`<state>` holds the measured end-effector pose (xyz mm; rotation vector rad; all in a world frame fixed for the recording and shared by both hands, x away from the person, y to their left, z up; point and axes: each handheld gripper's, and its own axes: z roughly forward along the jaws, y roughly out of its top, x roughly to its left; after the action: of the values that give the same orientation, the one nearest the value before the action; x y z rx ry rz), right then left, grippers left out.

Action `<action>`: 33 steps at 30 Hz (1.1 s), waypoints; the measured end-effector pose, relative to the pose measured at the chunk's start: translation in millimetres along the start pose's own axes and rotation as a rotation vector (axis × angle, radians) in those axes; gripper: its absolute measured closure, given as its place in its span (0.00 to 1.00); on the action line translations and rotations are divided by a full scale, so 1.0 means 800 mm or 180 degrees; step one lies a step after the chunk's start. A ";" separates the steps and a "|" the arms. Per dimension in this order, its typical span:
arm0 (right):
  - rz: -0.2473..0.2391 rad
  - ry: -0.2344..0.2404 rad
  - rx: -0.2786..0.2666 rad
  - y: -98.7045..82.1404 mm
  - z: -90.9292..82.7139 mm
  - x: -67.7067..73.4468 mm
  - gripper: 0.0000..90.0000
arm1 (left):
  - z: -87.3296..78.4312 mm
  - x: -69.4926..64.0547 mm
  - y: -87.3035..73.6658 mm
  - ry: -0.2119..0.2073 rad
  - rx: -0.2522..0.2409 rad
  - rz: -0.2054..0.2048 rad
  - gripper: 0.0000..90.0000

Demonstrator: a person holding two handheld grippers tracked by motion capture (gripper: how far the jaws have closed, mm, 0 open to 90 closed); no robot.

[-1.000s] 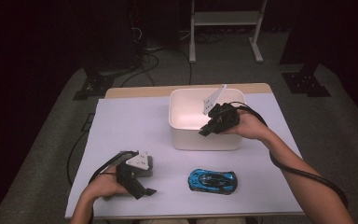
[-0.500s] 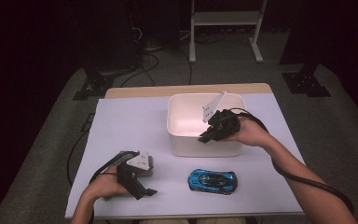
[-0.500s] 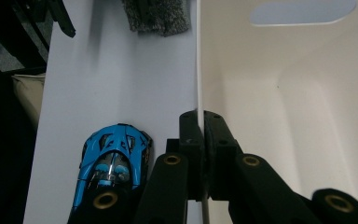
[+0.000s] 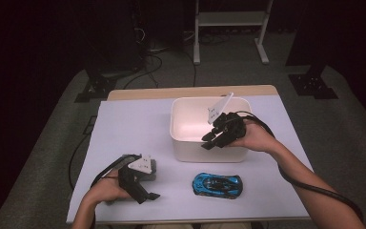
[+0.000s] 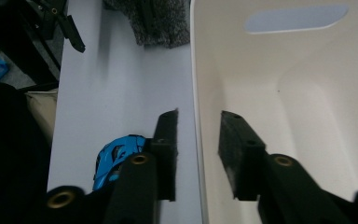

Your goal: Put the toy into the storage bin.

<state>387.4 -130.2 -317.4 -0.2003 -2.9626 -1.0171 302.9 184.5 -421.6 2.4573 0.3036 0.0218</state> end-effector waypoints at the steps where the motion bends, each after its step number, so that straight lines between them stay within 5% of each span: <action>1: -0.0002 -0.0028 -0.0022 0.000 -0.002 0.001 0.68 | 0.000 0.000 0.000 0.0000 0.0000 0.0000 0.10; 8: 0.0054 -0.0104 -0.0225 -0.005 -0.024 0.020 0.47 | 0.001 -0.002 0.001 -0.0015 -0.0027 -0.0016 0.10; 18: 0.0008 -0.0165 -0.0403 -0.019 -0.037 0.059 0.35 | 0.002 -0.003 0.001 -0.0016 -0.0011 -0.0021 0.10; 33: 0.0059 -0.0140 -0.0382 -0.061 -0.003 0.092 0.27 | 0.003 -0.004 0.000 -0.0045 -0.0006 0.0005 0.10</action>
<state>308.1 -160.6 -342.1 -0.2534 -2.9339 -1.2049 300.2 181.9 -423.3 2.4549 0.2956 0.0054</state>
